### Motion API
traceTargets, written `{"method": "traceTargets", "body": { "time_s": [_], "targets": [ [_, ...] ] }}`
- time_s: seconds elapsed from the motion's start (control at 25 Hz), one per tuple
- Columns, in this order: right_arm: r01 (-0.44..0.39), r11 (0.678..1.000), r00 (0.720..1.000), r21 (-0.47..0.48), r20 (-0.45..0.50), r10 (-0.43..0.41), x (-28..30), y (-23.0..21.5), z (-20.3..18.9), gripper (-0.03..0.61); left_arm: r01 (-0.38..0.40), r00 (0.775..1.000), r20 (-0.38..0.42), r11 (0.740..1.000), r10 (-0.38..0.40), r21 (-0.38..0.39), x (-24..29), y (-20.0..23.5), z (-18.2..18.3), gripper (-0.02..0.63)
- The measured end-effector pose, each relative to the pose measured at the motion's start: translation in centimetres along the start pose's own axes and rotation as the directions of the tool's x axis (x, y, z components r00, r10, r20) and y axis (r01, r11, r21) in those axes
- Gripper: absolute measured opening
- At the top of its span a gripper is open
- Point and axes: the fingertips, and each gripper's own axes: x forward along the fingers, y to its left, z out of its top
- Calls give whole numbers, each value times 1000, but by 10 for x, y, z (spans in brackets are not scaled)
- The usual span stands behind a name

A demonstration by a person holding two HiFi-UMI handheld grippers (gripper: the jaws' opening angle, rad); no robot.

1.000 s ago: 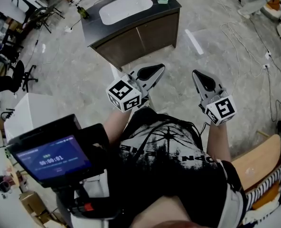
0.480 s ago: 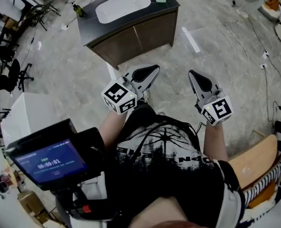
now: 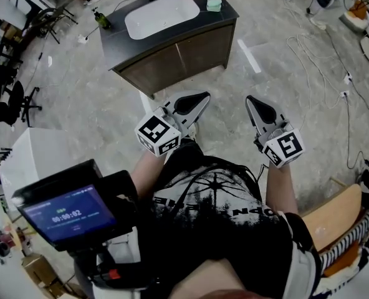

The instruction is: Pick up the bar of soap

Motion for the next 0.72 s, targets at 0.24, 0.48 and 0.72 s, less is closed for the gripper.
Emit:
{"method": "traceTargets", "body": {
  "time_s": [0.24,0.48,0.72],
  "targets": [
    [4,1000,1000,-18,26,-3,25,-15,7,12,22,1000,-14,1000,-22,6,12,26,2,11],
    [36,998,999,-48,-2,-36,105,-54,15,12,34,999,-15,999,-34,8,26,112,16,11],
    [62,997,998,-36,4,-62,145,-70,23,12,62,998,-18,998,-62,3,32,154,23,11]
  ]
}}
